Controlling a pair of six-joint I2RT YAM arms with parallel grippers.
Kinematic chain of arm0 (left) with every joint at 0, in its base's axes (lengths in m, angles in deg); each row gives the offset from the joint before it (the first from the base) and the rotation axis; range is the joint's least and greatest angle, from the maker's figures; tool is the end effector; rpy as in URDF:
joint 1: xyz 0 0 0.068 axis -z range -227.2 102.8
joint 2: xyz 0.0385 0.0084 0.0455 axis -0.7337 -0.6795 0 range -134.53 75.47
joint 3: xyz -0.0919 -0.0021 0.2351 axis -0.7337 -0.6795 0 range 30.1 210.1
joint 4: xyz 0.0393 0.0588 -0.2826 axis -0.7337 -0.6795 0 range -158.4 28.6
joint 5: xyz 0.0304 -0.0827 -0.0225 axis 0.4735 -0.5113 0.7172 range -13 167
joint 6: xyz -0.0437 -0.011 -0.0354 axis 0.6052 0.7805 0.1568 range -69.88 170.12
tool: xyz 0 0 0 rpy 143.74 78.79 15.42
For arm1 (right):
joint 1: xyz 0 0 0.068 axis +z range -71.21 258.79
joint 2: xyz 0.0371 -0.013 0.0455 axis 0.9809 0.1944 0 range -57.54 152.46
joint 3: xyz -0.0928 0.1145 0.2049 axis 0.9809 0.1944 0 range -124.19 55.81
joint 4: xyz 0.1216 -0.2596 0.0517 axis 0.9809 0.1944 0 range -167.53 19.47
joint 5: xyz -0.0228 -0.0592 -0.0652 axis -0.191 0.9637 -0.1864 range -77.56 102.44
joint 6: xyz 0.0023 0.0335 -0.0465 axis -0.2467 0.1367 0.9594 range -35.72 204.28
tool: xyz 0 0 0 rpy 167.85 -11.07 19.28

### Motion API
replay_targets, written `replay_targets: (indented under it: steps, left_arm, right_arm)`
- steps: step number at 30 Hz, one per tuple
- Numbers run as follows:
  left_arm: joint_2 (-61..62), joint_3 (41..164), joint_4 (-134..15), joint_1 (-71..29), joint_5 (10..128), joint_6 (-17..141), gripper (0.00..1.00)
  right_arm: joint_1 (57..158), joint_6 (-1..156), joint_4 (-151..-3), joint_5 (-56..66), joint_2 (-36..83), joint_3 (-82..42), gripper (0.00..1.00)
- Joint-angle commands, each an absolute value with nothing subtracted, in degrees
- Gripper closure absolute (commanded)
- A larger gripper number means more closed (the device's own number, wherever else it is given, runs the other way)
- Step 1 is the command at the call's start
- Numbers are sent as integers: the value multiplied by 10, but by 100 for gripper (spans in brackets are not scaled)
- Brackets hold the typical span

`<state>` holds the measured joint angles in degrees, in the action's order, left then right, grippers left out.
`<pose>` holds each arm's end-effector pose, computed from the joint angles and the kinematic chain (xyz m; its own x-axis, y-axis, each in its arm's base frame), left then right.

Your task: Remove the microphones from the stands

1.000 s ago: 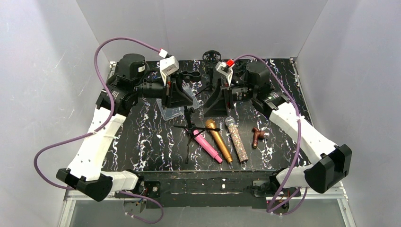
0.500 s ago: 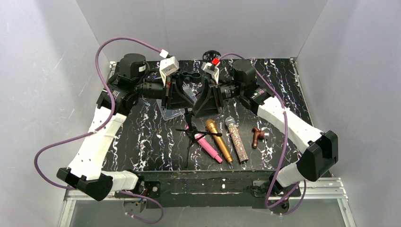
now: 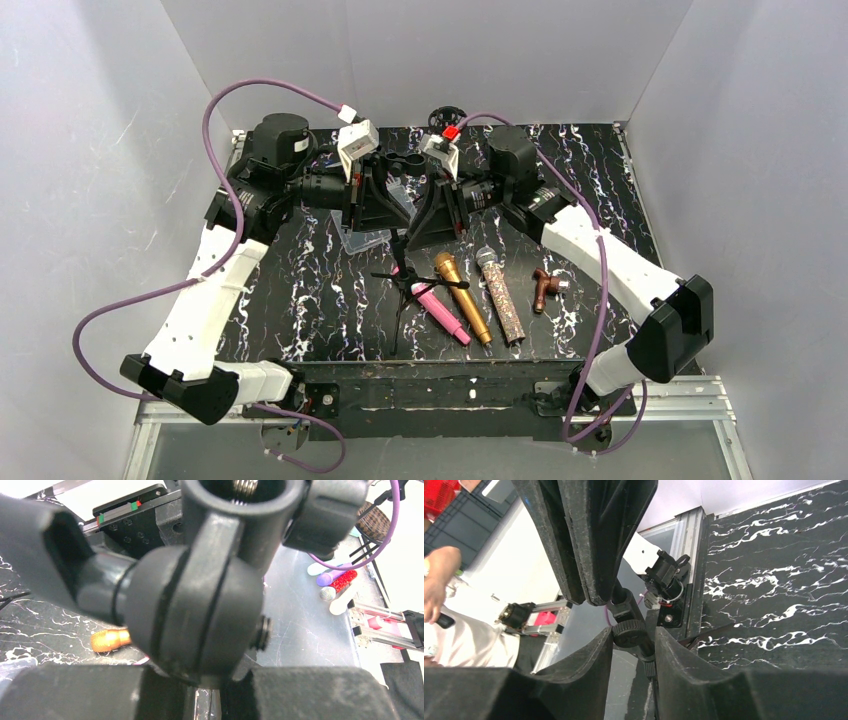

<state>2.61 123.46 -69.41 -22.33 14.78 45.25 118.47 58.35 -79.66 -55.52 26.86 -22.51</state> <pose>0.2365 -0.1492 0.5189 0.2786 -0.0856 -0.9566 0.9595 0.0672 0.2734 0.2582 0.2631 0.3795 -0.4637 -0.1714 -0.8692 -0.8323 -0.2520 0.4937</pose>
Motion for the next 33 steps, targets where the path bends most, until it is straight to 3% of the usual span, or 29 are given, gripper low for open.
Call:
replay_targets:
  steps: [1, 5, 8, 13, 19, 25, 30, 33]
  left_arm:
    - [35, 1232, -669, -222, 104, 465, 100]
    - [41, 1222, -661, -222, 111, 484, 100]
    - [47, 1211, -651, -222, 115, 512, 100]
    - [57, 1194, -631, -222, 123, 561, 100]
    - [68, 1177, -617, -221, 130, 620, 100]
    - [72, 1173, -617, -218, 123, 632, 100]
    - [73, 1175, -617, -217, 119, 629, 100]
    - [73, 1180, -617, -217, 116, 625, 100]
  right_arm:
    - [1196, 658, -760, -559, 254, -267, 63]
    - [1199, 794, -636, -530, 232, -295, 82]
    - [1199, 921, -542, -486, 211, -314, 91]
    - [1199, 1048, -453, -416, 186, -334, 98]
    - [1207, 1178, -376, -325, 177, -377, 99]
    - [1243, 1269, -346, -185, 173, -396, 90]
    - [1265, 1279, -366, -79, 166, -372, 72]
    - [1266, 1259, -380, -60, 161, -354, 53]
